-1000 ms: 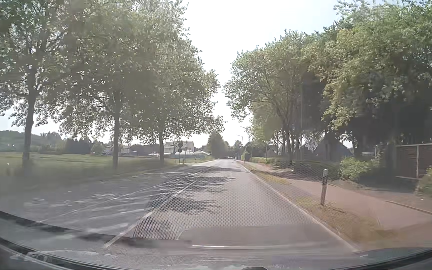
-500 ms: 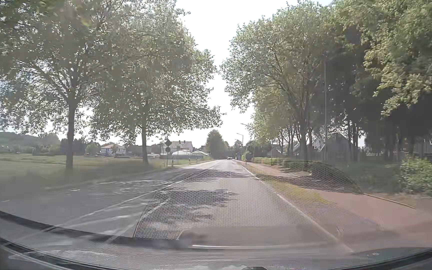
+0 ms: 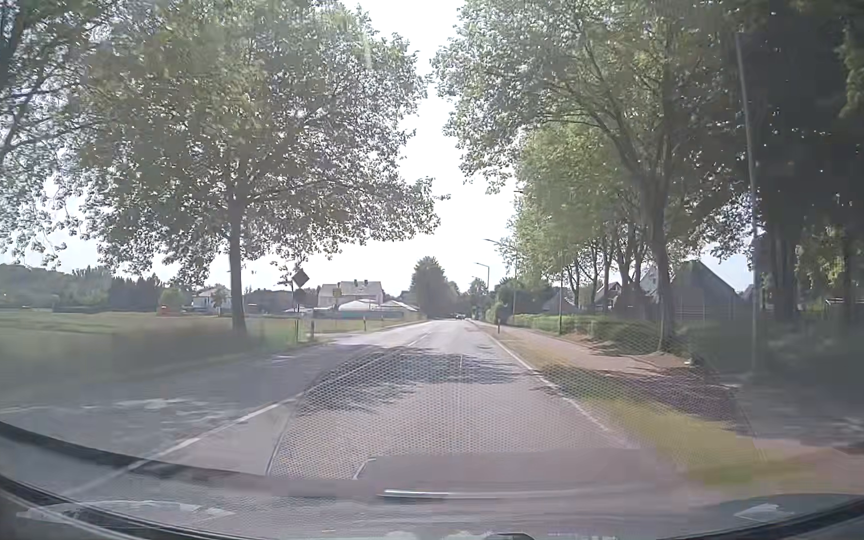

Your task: Follow the waypoints while adhering to traffic rules and regulations

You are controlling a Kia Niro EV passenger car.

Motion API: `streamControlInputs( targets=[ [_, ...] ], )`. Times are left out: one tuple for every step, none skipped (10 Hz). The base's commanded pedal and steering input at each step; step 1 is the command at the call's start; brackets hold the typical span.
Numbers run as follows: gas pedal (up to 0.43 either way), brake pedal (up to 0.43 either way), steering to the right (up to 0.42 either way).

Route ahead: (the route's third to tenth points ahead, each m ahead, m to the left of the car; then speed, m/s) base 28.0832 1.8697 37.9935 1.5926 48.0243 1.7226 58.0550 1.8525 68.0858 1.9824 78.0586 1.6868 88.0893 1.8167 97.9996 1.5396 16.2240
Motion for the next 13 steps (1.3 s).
streamControlInputs(
  targets=[
    [0.177,0.0,0.0],
    [0.177,0.0,0.0],
    [0.169,0.0,0.0],
    [0.169,0.0,0.0],
    [0.169,0.0,0.0],
    [0.169,0.0,0.0],
    [0.169,0.0,0.0],
    [0.169,0.0,0.0],
    [0.169,0.0,0.0],
    [0.169,0.0,0.0],
    [0.169,0.0,0.0],
    [0.169,0.0,0.0],
    [0.169,0.0,0.0]
  ],
)
